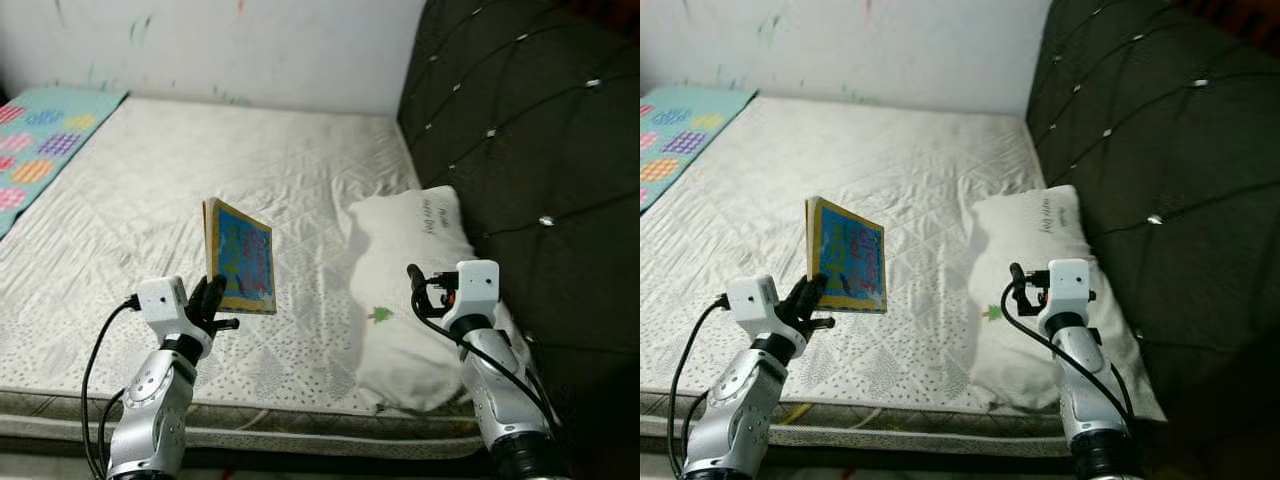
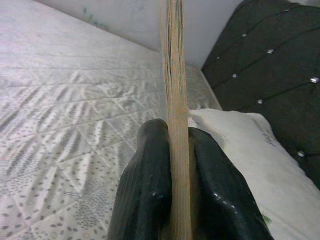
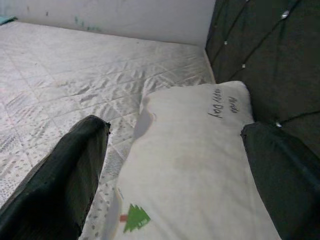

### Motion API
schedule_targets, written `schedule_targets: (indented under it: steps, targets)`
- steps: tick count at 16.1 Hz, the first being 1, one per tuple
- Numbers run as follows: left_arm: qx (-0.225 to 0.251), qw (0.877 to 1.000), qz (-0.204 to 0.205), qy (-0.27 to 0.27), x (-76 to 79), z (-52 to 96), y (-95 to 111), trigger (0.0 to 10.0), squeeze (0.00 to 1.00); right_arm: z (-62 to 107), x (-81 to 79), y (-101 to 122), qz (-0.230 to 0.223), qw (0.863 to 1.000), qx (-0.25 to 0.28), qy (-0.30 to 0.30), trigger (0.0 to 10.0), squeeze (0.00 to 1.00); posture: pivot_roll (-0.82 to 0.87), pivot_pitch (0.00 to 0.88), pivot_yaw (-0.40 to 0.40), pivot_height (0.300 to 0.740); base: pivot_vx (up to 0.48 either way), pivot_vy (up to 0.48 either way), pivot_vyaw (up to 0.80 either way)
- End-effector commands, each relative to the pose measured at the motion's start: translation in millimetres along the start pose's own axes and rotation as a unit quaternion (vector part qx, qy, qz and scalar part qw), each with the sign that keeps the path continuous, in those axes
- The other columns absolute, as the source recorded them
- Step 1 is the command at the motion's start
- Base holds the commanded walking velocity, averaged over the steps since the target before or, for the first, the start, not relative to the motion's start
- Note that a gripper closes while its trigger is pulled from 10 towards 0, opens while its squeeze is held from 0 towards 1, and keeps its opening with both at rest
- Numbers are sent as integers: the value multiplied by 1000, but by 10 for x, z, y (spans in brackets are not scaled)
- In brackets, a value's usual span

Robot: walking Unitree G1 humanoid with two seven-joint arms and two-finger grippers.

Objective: Clean up the room

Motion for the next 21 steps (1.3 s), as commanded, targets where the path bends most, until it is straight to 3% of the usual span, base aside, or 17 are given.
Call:
schedule_targets:
  steps: [1, 4, 14, 21]
  targets:
    - [22, 1000, -8, -4, 4, -20, 105, 10000, 0, -22, -7, 49, 1, 1000, 9, 1, 10000, 0, -108, 0, -48, 740, 244, 0, 0]
    - [20, 1000, -9, -6, 9, -23, 101, 10000, 0, -23, 8, 50, 3, 1000, 9, 0, 10000, 0, -108, 0, -48, 740, 291, 0, 0]
    - [19, 1000, -2, -2, -2, -18, 94, 10000, 0, -4, -1, 37, 1, 1000, 7, 2, 10000, 0, -109, 0, -48, 740, 24, 0, 0]
    - [18, 1000, 2, -4, 5, -11, 91, 10000, 0, 1, 2, 32, 2, 1000, 6, 2, 10000, 0, -110, 0, -50, 740, 359, 0, 0]
Point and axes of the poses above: a point about 5 cm out from each wrist's last joint towards the gripper, its own z axis pointing back from the gripper into the wrist, its own y axis along the axis of the wrist's last joint, x = y × z, the point moved 2 cm from there along -z, pointing out of the wrist towards the gripper, and after that the axes turned 13 degrees about -z, right-handed, at the moved point
